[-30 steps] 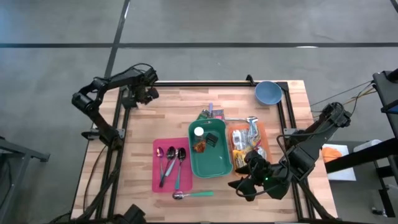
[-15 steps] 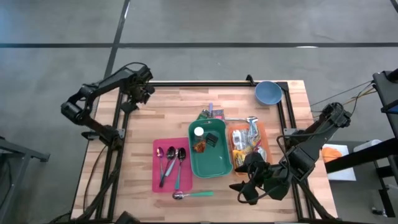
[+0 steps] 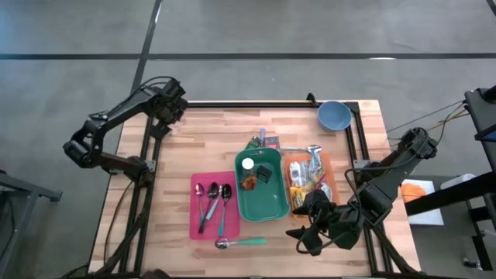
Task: Pick & Place Food Item
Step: Put the brown seasoning bottle into the green bin
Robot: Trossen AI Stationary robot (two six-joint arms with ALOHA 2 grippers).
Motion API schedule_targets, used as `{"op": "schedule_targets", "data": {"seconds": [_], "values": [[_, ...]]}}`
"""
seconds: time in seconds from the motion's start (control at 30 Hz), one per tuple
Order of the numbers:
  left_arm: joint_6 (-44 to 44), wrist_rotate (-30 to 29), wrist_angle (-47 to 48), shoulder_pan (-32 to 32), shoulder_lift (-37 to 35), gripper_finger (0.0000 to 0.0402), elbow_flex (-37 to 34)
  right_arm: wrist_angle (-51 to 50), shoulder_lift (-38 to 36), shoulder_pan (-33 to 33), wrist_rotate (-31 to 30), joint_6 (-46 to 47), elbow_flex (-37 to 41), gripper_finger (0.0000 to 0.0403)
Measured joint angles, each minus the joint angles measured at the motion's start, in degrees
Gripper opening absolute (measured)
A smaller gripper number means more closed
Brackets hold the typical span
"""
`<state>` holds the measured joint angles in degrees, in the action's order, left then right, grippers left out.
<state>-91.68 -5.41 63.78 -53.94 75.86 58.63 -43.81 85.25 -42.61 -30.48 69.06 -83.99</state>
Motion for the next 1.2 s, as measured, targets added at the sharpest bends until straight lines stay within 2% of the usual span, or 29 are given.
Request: {"op": "schedule_targets", "data": {"seconds": [0.13, 0.37, 0.63, 0.83, 1.0, 1.2], "values": [[6.36, 0.13, -0.9, 0.01, 0.06, 0.0218, -1.06, -0.01, 0.0, 0.0, 0.04, -0.5, 0.0, 0.0369], [6.9, 1.55, -1.02, 0.01, 0.08, 0.0218, -2.99, -0.01, 0.0, 0.0, 0.04, -0.43, 0.0, 0.0369], [-4.64, 1.78, -1.47, 0.01, 0.08, 0.0218, -5.55, -0.03, 0.01, 0.0, 0.04, -0.49, 0.0, 0.0369], [-21.18, 2.2, -2.34, 0.01, 0.1, 0.0218, -6.95, -0.01, 0.02, 0.0, 0.04, -0.11, 0.0, 0.0369], [-29.75, -0.83, -3.99, -0.06, 0.1, 0.0218, -6.95, -0.01, 0.02, 0.0, 0.02, -0.16, 0.0, 0.0369], [-39.65, -1.46, -2.6, -0.06, 0.1, 0.0217, -7.46, -0.01, 0.02, 0.0, 0.02, -0.48, 0.0, 0.0369]]}}
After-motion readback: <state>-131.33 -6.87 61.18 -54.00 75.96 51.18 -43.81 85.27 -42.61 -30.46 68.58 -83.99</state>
